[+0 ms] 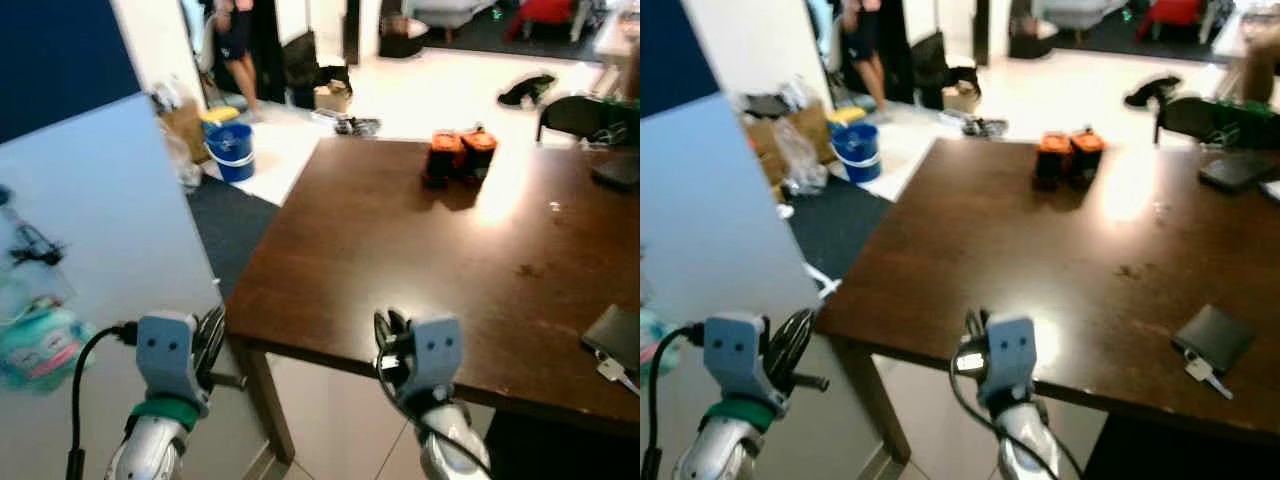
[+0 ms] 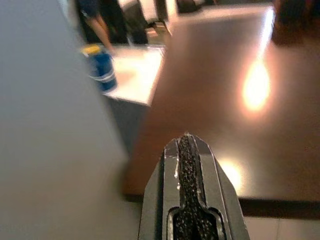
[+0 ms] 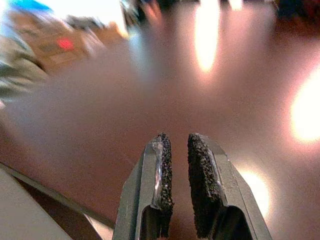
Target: Hang keys on a hook
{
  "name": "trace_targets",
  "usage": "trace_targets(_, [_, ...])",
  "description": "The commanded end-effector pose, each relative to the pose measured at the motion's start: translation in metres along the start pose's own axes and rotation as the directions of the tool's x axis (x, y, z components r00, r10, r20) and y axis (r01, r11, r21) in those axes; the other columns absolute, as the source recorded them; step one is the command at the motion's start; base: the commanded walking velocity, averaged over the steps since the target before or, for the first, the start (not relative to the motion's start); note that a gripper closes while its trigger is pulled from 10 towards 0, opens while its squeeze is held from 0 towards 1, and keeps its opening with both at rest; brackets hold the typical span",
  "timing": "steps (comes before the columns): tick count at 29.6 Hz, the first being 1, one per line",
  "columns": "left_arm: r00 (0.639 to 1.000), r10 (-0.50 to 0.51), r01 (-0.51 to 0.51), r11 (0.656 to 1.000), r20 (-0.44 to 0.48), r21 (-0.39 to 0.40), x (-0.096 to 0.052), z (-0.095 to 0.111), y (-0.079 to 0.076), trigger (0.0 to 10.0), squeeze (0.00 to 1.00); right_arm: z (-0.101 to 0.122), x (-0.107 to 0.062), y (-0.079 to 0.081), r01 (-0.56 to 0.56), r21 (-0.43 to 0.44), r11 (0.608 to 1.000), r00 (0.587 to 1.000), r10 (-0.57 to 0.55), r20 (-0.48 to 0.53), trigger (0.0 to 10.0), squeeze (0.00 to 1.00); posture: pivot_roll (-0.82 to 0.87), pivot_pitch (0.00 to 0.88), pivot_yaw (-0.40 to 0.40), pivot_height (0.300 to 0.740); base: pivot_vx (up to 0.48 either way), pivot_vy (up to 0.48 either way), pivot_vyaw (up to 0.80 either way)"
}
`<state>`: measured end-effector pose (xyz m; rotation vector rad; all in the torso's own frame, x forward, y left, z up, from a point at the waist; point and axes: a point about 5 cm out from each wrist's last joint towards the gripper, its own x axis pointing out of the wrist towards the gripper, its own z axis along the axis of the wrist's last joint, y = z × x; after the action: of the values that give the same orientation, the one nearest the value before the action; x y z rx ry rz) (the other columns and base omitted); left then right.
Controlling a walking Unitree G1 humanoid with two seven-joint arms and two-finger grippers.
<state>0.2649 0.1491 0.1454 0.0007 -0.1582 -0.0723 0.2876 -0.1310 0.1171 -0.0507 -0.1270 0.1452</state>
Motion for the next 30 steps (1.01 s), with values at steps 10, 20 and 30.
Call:
trace_targets(10, [0.995,0.039,-0.039,0.999,-0.092,-0.007,-0.005,-0.027,-0.002,10.0,0.0,-0.014,-0.003,0.009,-0.017,0.033,0.999,0.996,0.02,-0.082,10.0,0.0,-0.09,0.092,0.231,0.74,0.0,0.0,-0.8])
trace_targets(20, [0.991,0.052,-0.052,0.999,-0.122,0.002,-0.008,-0.034,0.009,10.0,0.0,-0.033,0.002,0.024,-0.087,0.089,0.992,0.976,0.103,-0.191,10.0,0.0,-0.05,0.058,0.258,0.74,0.0,0.0,-0.24])
trace_targets(30, [0.989,0.074,-0.075,0.997,-0.129,-0.002,-0.009,-0.039,0.005,10.0,0.0,-0.037,-0.001,0.022,-0.087,0.089,0.992,0.974,0.103,-0.202,10.0,0.0,-0.06,0.053,0.201,0.74,0.0,0.0,0.0])
